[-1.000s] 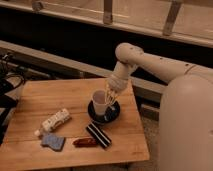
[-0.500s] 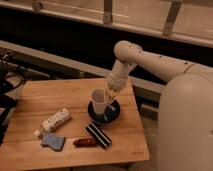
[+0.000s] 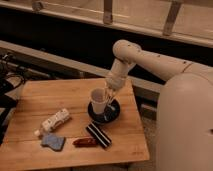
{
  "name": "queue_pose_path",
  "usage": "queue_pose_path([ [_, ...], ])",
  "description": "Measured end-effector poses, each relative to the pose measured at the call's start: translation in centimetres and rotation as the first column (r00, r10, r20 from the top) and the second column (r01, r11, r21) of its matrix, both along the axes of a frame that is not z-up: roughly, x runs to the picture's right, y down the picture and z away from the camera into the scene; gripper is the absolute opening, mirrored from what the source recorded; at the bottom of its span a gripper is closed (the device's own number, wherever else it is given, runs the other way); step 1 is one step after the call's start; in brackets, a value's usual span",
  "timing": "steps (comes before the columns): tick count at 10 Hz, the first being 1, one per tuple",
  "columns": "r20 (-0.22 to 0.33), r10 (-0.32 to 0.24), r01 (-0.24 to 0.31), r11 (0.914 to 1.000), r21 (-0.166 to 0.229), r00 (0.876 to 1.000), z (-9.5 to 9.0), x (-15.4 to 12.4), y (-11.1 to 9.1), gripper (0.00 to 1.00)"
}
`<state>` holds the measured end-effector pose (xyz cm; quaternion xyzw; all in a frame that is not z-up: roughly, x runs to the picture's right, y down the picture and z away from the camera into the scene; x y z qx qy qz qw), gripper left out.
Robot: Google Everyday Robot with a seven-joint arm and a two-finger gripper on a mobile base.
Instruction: Pick up the ceramic cup
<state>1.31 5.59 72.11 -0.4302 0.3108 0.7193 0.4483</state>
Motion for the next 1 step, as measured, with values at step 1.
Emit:
queue_pose_path([
  [1, 0.000, -0.001, 0.001, 1.0000, 0.001, 1.000, 0.00, -0.02, -0.04, 0.00],
])
